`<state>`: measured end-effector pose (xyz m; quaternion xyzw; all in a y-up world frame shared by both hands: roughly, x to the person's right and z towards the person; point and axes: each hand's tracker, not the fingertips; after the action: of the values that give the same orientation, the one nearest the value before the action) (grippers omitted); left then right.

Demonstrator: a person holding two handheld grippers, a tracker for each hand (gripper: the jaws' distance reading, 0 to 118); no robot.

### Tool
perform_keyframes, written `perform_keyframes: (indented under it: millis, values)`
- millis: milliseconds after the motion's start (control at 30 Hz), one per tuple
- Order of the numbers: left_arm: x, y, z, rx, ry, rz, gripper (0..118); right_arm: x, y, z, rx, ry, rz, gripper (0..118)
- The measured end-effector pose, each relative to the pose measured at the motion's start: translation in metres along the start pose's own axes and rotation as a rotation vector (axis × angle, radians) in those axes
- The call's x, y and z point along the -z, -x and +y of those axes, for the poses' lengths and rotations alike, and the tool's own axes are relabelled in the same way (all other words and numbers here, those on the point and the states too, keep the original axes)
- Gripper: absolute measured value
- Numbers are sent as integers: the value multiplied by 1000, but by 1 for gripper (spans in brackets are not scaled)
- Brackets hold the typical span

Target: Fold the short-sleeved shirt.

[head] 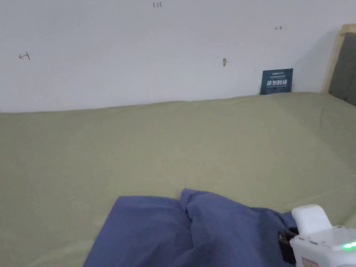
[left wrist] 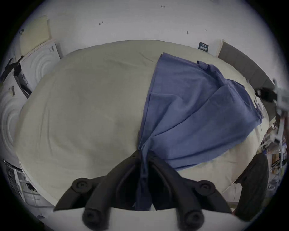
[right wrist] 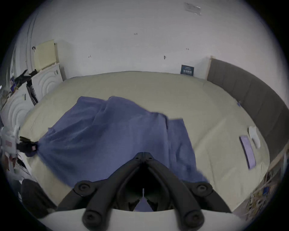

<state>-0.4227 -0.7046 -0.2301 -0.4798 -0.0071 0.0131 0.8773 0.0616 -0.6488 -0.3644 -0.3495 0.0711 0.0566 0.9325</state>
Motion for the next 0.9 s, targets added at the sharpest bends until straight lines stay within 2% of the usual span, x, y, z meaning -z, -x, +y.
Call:
perform_keyframes:
  millis: [33,67,100,167,233,400,433,500,533,567,600,667,733,800,900]
  values:
    - [1,1,1,-1,3,-2,7,20,-5,14,-15,19,-1,0]
    - [1,1,2,-2,5,-5,7,41,-9,28,-38,56,-10,5]
    - [3,2,3,-1,9,-6,7,61,-13,40,-65,95,-10,29]
    - [3,2,3,3,12,-11,7,95,-19,57,-93,141,-9,118]
    - [5,4,5,1,15,-22,7,127,-24,63,-115,220,-21,104]
    - [8,-3,10,7,15,-20,7,185,-30,45,-194,282,-57,99]
    - [9,-4,10,8,16,-18,7,182,-22,55,-216,307,-51,99]
    - [9,-5,10,14,18,-11,7,179,-20,56,-208,294,-53,97]
    - [9,-5,9,18,16,-9,7,173,-18,57,-221,292,-44,85]
    - [9,-5,9,16,15,-8,7,165,-13,63,-256,275,25,38]
    - [9,-5,9,6,16,-9,7,154,-6,63,-258,238,74,1]
    - [8,-4,10,-4,18,-11,7,137,9,56,-345,184,-2,1]
    - [4,-4,10,-20,19,-12,7,118,10,58,-302,180,48,1]
    - [-4,-4,11,-37,7,-7,7,87,9,61,-276,96,24,1]
    - [-26,-4,15,-79,-56,1,7,15,-11,69,-181,-7,59,1]
